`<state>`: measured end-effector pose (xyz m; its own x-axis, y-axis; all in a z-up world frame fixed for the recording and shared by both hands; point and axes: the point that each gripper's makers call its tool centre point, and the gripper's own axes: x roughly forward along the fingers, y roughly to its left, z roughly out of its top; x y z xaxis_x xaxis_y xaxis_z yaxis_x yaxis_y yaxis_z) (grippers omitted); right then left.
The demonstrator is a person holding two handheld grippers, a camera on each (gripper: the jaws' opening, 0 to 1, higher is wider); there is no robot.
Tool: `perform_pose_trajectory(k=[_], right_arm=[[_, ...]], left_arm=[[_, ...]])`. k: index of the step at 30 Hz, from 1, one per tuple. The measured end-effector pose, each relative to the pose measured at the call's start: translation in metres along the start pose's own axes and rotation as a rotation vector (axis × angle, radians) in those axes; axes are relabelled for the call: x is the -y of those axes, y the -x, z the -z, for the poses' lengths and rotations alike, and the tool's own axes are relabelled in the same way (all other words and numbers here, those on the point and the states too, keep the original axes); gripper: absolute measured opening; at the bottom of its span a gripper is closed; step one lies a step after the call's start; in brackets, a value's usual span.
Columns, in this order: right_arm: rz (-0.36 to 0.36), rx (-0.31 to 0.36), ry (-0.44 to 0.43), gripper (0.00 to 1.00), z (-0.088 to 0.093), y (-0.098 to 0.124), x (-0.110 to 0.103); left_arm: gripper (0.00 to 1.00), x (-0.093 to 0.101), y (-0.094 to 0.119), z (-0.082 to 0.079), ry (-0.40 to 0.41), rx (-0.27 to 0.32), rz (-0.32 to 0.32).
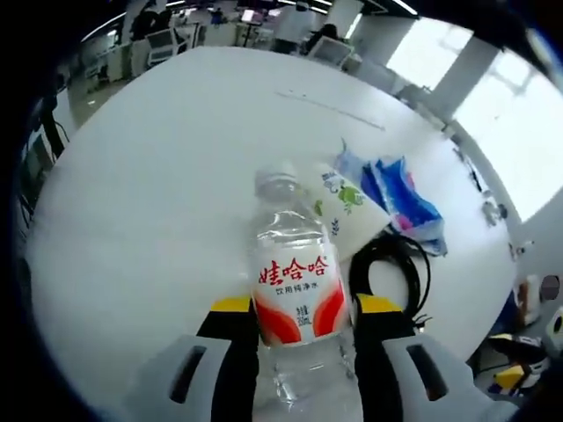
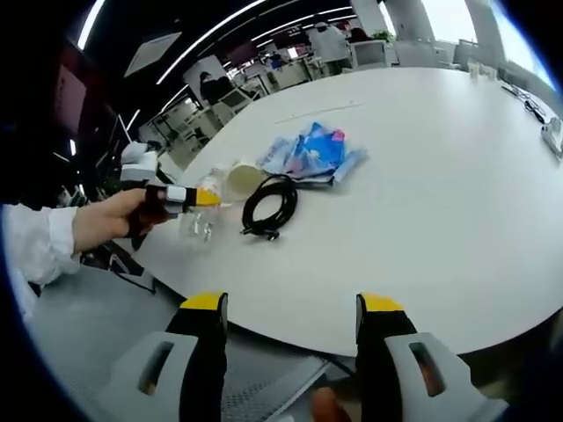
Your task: Arrange the tabletop items into an orderly group along one side of the table until the central work area is clear of visible clutter.
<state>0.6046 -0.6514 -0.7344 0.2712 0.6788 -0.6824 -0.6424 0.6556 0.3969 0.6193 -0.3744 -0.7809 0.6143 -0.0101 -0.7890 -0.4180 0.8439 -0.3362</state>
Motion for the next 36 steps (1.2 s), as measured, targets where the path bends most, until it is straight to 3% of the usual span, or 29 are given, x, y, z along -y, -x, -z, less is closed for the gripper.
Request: perform_pose_trajectory(k=[10, 19, 23, 28, 36], right_arm=[[-0.075, 0.13, -0.162, 0.56, -0.03, -0.006, -0.013], [-0.136, 0.116, -0.064, 0.56, -0.054, -0.016, -0.043], [-0.167, 0.159, -0.082, 0.57, -0.073, -0.017, -0.056], [-0.203, 0.115, 0.024, 0.58, -0.078, -0.014, -0.072], [-0.271, 0.147, 0.07, 0.58, -0.122, -0.017, -0.087]], left_arm=[[0.38, -0.007, 0.026, -0.011, -0.006, 0.079, 0.006], [0.38, -0.016, 0.039, -0.015, -0.002, 0.123, 0.003], [0.38, -0.019, 0.047, -0.023, -0.037, 0.162, 0.007], [0.38, -0.024, 0.06, -0.024, -0.034, 0.19, 0.018], [0.38, -0.031, 0.076, -0.032, -0.037, 0.248, 0.032]])
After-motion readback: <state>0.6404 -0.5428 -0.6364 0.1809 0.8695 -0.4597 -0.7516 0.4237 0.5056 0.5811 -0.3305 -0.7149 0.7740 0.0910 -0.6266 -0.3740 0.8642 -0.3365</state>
